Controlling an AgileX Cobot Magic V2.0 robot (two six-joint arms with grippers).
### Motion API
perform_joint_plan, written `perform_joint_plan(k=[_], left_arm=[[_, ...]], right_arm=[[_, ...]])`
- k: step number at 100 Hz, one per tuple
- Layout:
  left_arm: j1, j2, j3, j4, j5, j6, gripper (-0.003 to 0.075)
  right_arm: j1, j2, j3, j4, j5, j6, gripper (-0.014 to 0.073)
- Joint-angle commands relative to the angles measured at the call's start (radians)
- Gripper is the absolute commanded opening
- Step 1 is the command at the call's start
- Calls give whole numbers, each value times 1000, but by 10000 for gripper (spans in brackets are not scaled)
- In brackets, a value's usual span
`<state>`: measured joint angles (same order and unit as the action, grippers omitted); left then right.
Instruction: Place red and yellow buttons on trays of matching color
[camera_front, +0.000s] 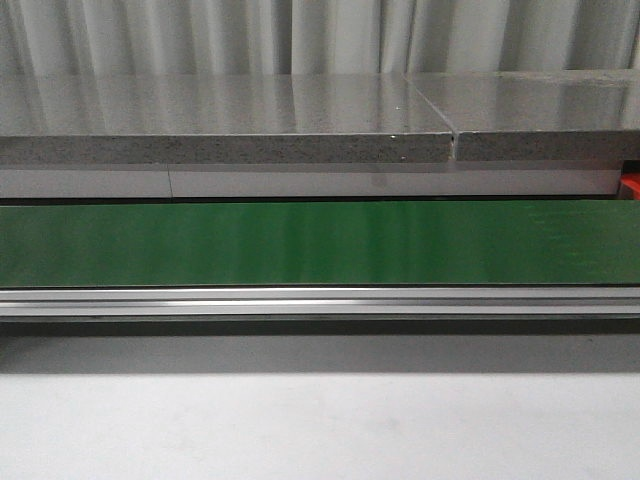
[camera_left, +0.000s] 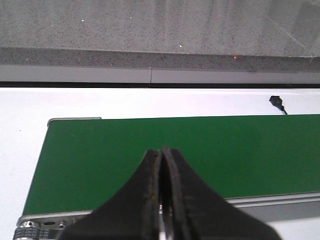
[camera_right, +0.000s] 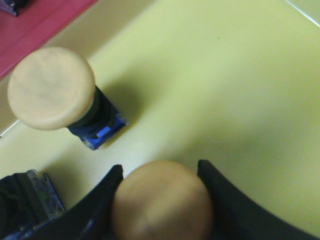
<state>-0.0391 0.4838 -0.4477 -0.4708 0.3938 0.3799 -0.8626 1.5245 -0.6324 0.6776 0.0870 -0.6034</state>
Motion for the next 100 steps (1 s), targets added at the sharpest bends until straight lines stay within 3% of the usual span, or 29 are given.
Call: perform_joint_plan(k=[1,13,58,79,100], left_arm=[[-8,7,-27,-20,-65,-2,-19],[-8,7,-27,-20,-65,-2,-19],[-8,7,-27,-20,-65,-2,-19],[-8,7,-27,-20,-65,-2,-19],[-8,7,-27,-20,-65,-2,-19]], right_arm=[[-8,-28,-20,6,-30,1,435],[-8,-30,-20,6,-27,1,469],[34,-167,-22,6,-24,1,469],[117,-312,-41,6,-15,1,469],[264,-453,-99,6,65,1,469]])
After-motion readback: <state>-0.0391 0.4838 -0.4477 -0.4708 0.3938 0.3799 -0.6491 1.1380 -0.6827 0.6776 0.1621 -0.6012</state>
